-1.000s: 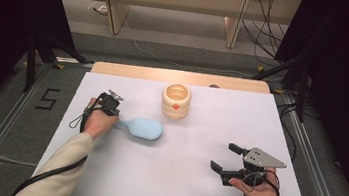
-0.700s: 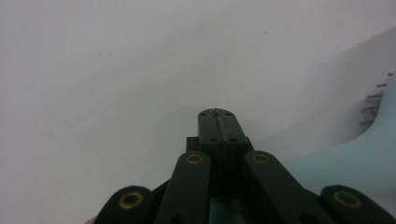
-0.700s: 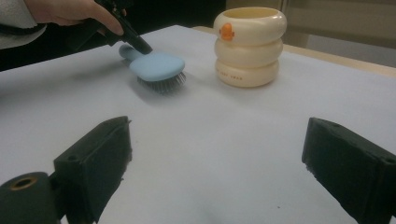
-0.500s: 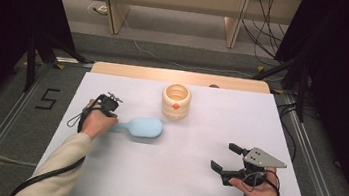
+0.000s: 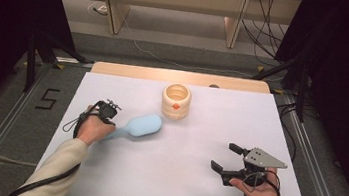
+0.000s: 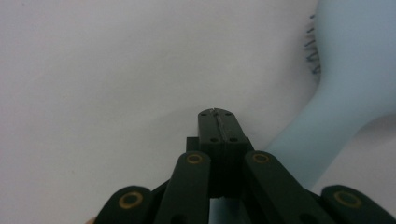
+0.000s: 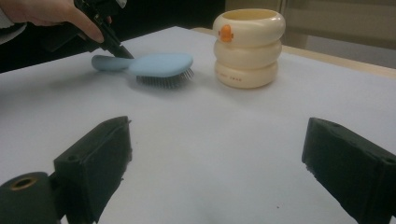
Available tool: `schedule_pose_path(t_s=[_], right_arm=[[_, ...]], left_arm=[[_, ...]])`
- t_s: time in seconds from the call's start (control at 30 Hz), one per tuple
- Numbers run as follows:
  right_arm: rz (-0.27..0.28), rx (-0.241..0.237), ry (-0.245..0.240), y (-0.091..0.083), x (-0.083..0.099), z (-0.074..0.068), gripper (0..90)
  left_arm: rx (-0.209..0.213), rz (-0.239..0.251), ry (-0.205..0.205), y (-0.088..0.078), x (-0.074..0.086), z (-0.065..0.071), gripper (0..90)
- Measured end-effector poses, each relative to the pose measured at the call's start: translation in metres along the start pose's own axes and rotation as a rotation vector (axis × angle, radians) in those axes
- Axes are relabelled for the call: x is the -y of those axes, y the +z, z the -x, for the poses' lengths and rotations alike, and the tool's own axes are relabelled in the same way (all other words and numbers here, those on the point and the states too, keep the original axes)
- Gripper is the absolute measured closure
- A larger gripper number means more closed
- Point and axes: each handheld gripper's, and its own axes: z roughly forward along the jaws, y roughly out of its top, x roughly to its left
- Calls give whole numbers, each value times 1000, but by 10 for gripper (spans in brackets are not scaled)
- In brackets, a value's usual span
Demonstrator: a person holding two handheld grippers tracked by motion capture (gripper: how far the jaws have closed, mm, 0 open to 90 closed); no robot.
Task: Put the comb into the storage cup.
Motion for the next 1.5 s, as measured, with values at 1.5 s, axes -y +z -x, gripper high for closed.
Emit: schedule_pose_path(t_s=[1.5], right_arm=[[-3,-6,-2,0,0,-1,96]], left_arm=[[100,9,80,-28,30,35,895]])
